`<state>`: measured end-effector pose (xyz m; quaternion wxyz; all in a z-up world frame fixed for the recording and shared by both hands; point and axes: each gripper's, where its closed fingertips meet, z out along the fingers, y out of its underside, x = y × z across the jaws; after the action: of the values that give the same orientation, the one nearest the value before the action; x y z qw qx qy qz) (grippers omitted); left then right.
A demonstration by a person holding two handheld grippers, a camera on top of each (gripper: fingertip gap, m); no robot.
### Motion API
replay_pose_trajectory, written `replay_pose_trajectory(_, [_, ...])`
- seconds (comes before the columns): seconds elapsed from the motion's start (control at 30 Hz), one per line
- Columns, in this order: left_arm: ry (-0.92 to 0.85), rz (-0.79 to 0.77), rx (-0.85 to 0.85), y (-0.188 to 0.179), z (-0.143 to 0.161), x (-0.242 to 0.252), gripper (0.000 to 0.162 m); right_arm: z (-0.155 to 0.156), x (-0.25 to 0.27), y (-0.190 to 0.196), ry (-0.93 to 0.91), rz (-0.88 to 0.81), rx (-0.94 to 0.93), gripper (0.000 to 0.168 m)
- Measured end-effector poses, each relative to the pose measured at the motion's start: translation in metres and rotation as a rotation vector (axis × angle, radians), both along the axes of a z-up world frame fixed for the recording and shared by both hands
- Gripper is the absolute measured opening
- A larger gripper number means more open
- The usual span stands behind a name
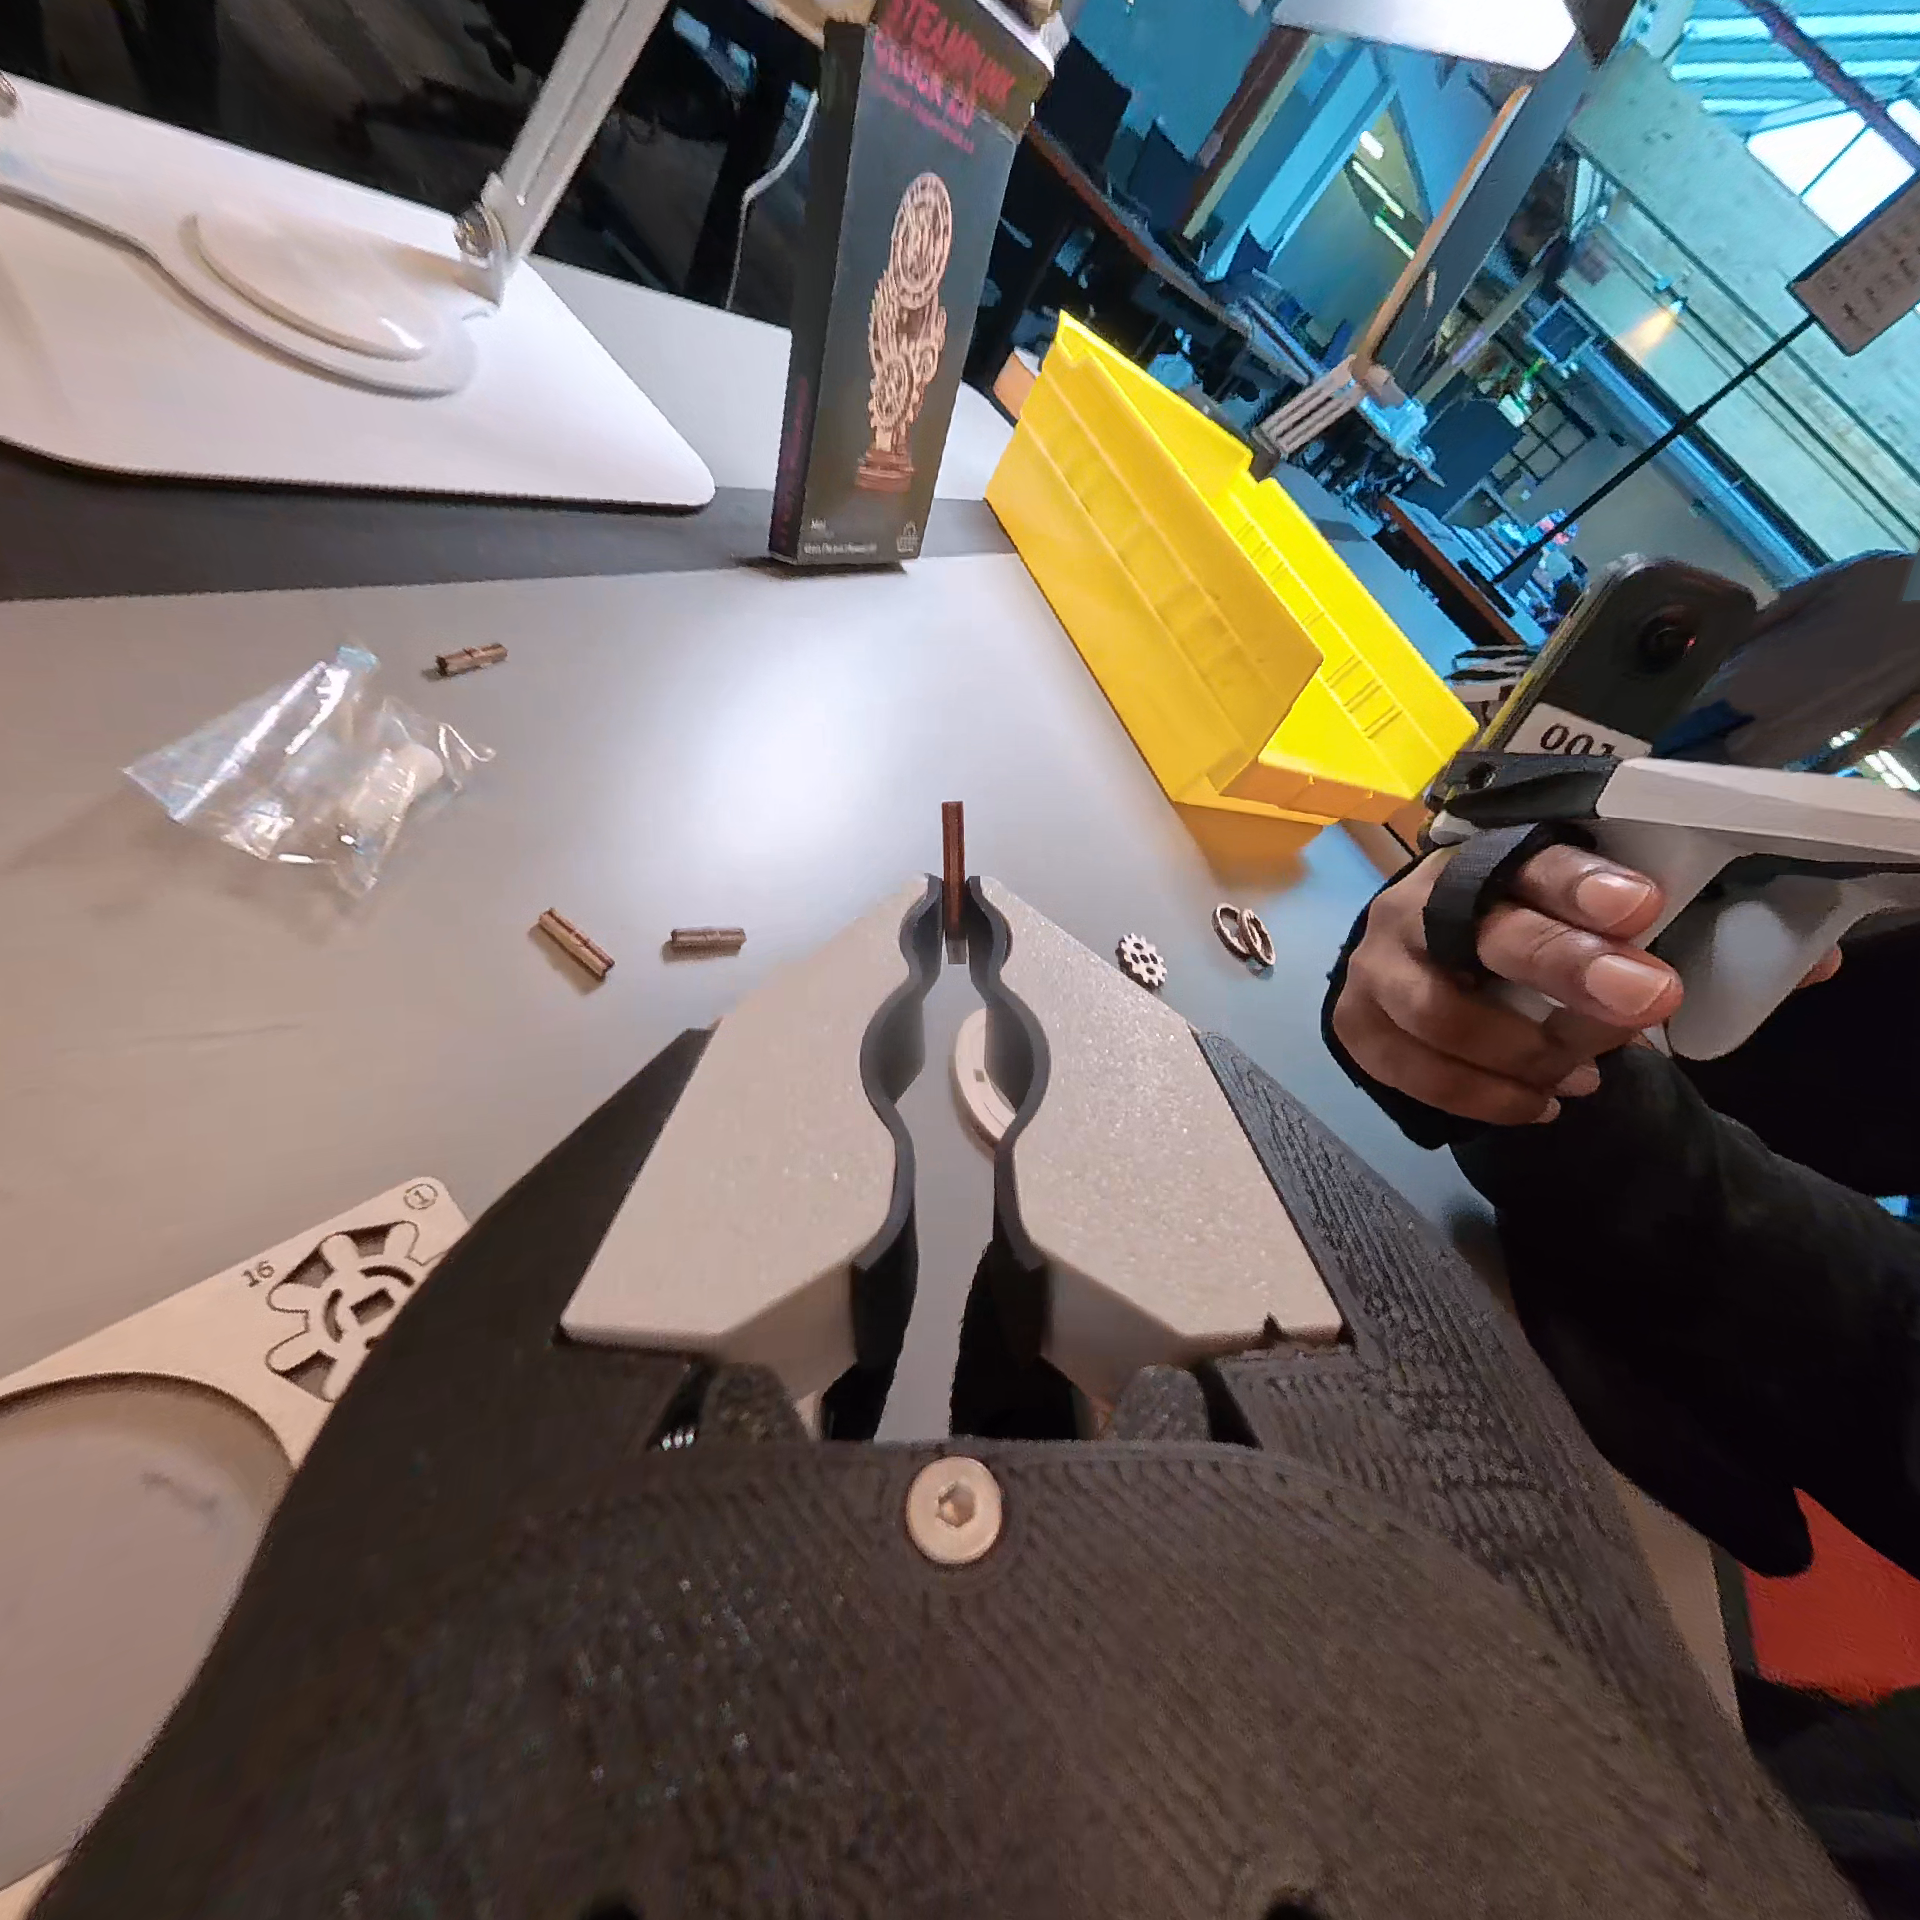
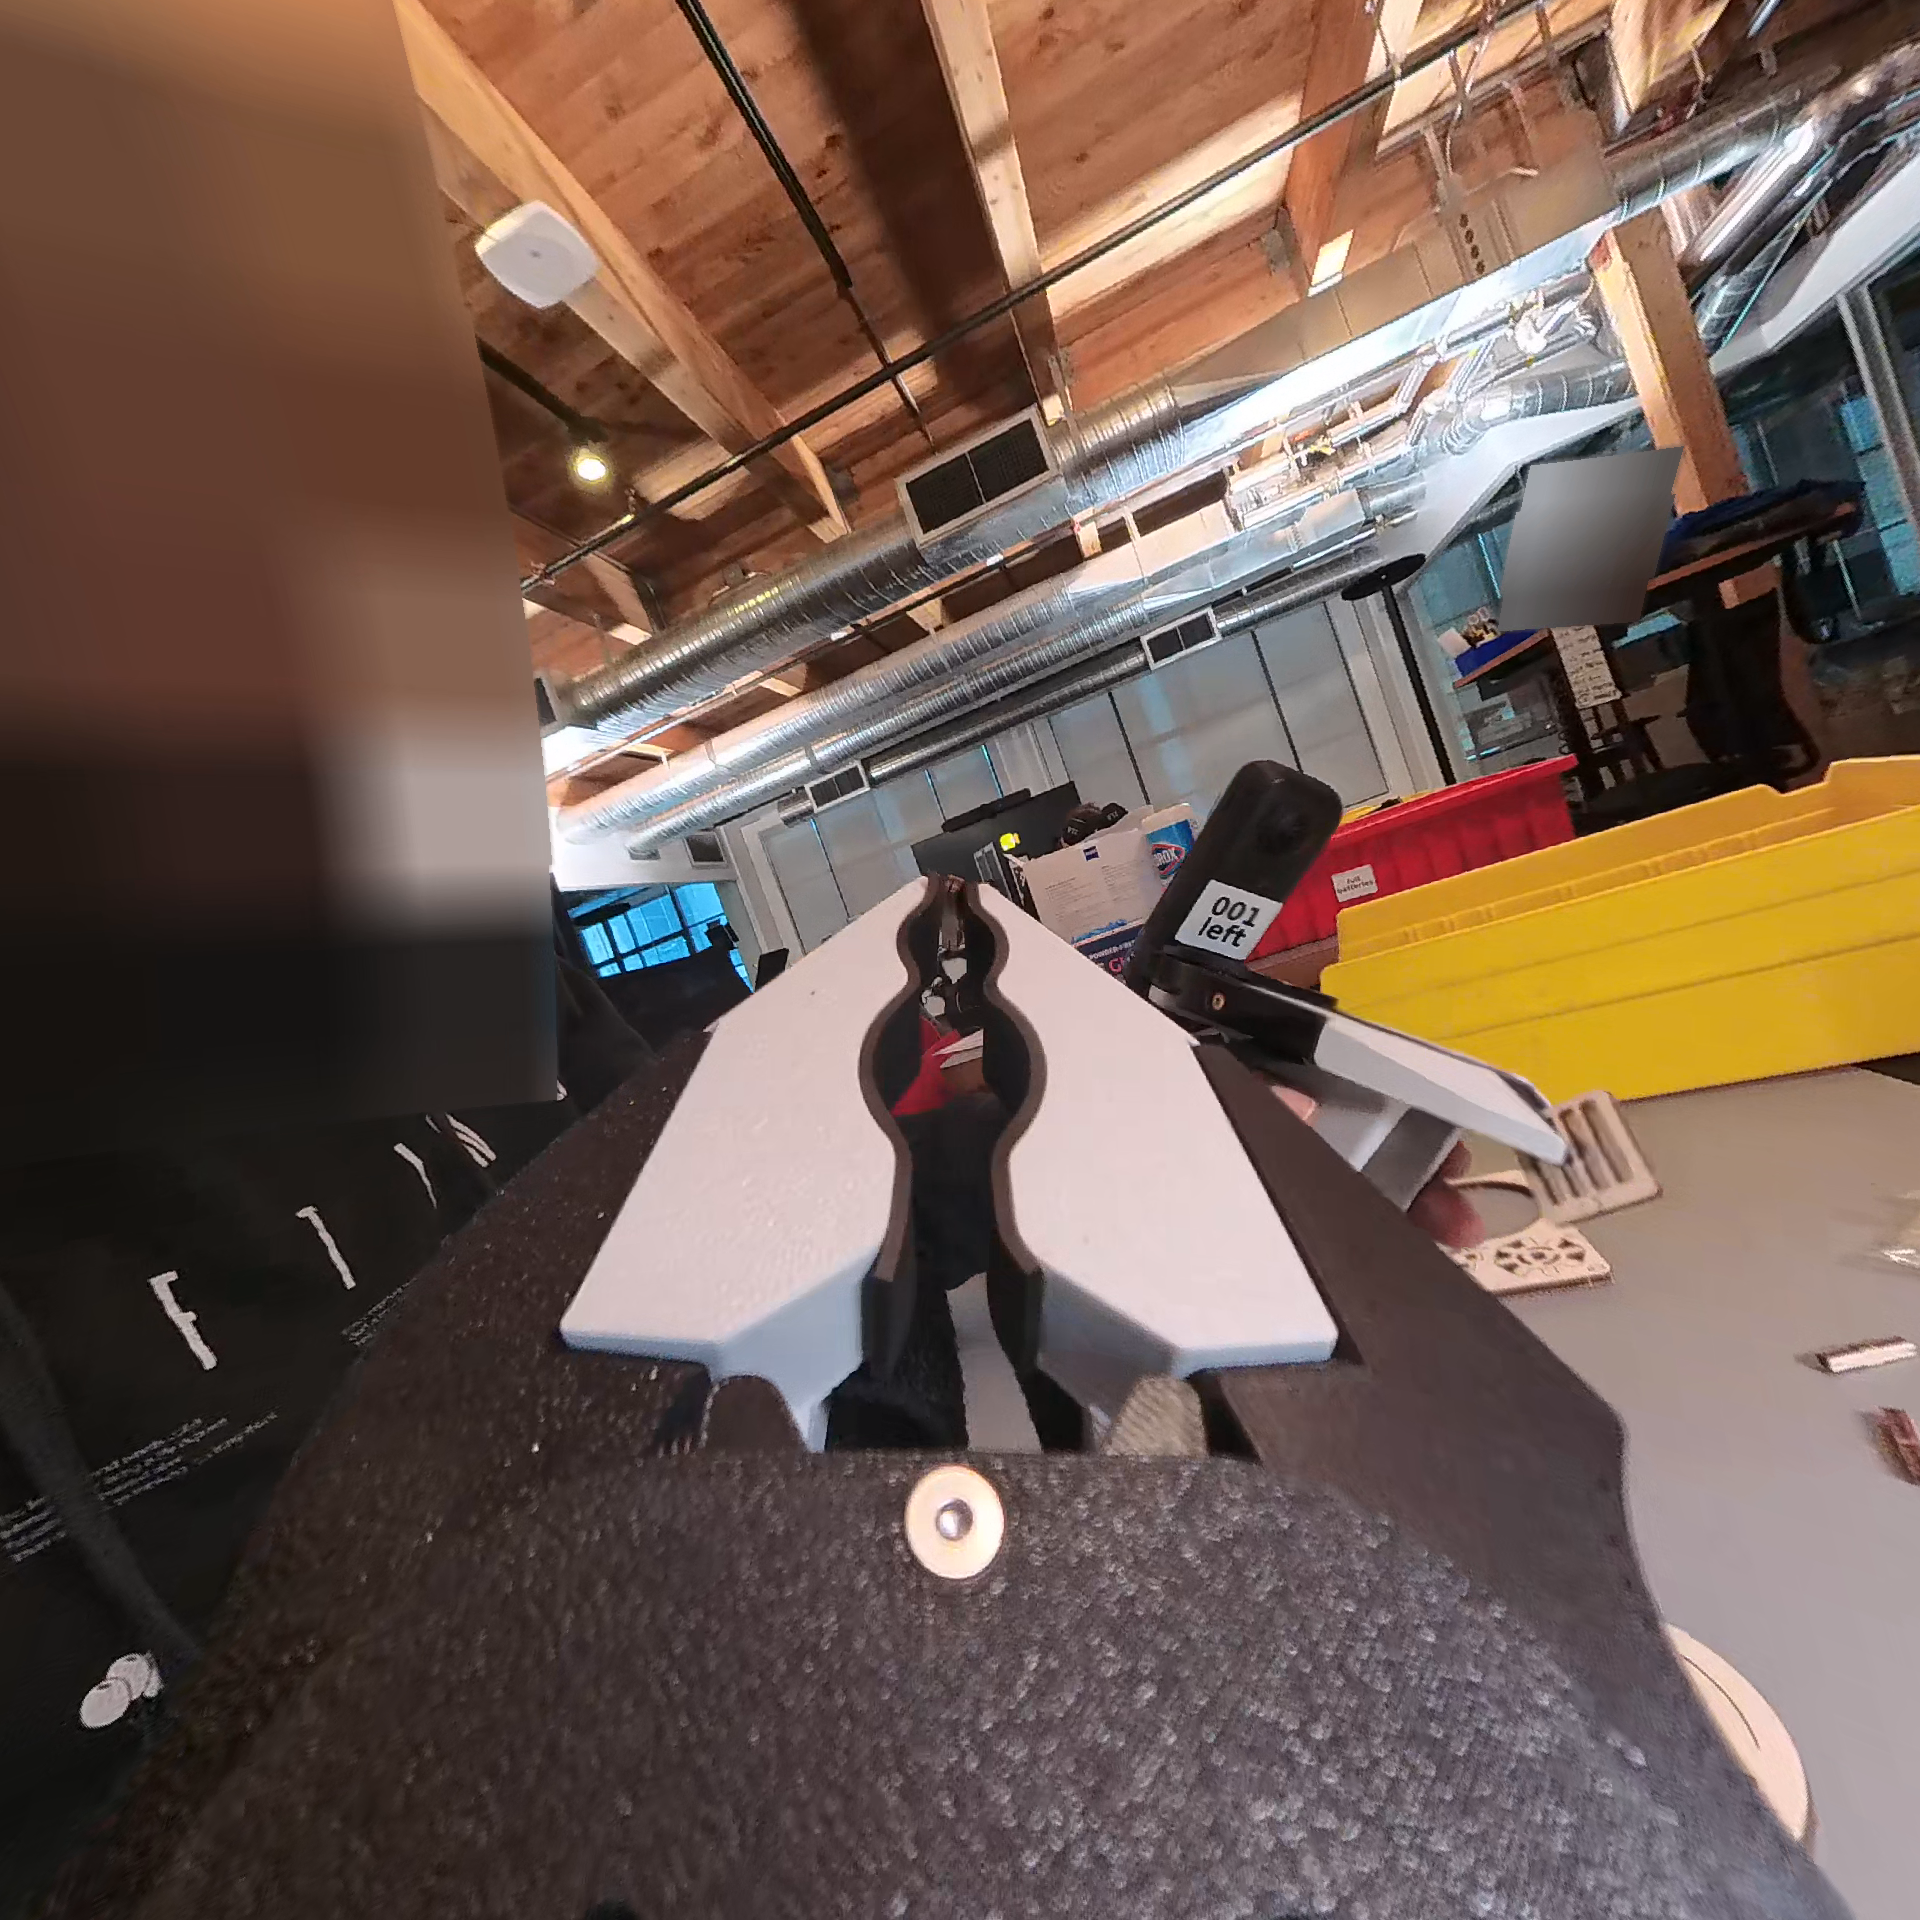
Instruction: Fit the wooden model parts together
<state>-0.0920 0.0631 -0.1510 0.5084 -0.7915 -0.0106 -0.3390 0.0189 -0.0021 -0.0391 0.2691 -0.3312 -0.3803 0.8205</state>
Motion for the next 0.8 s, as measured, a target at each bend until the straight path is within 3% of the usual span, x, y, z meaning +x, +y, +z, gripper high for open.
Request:
replay_pose_trajectory(0.03, [0.002, -0.016, -0.019, -0.001, -0.004, 0.003, 0.002, 0.000, -0.001, 0.001, -0.004, -0.004, -0.001, 0.001])
replay_pose_trajectory(0.33, [0.153, -0.044, -0.149, 0.015, -0.039, 0.020, 0.003, -0.012, -0.009, 0.022, -0.079, -0.109, -0.023, 0.001])
replay_pose_trajectory(0.43, [0.234, -0.004, -0.126, 0.028, -0.036, 0.014, 0.039, -0.016, -0.011, 0.025, -0.101, -0.125, -0.024, 0.001])
replay_pose_trajectory(0.53, [0.366, 0.008, 0.017, 0.026, -0.015, 0.013, 0.053, -0.018, -0.012, 0.027, -0.108, -0.129, -0.029, 0.001])
replay_pose_trajectory(0.63, [0.361, -0.148, 0.220, 0.004, 0.023, 0.046, 0.037, -0.021, -0.016, 0.034, -0.133, -0.154, -0.062, 0.000])
replay_pose_trajectory(0.8, [0.386, -0.255, 0.515, -0.026, 0.071, 0.089, 0.029, -0.030, -0.024, 0.053, -0.199, -0.217, -0.218, 0.001])
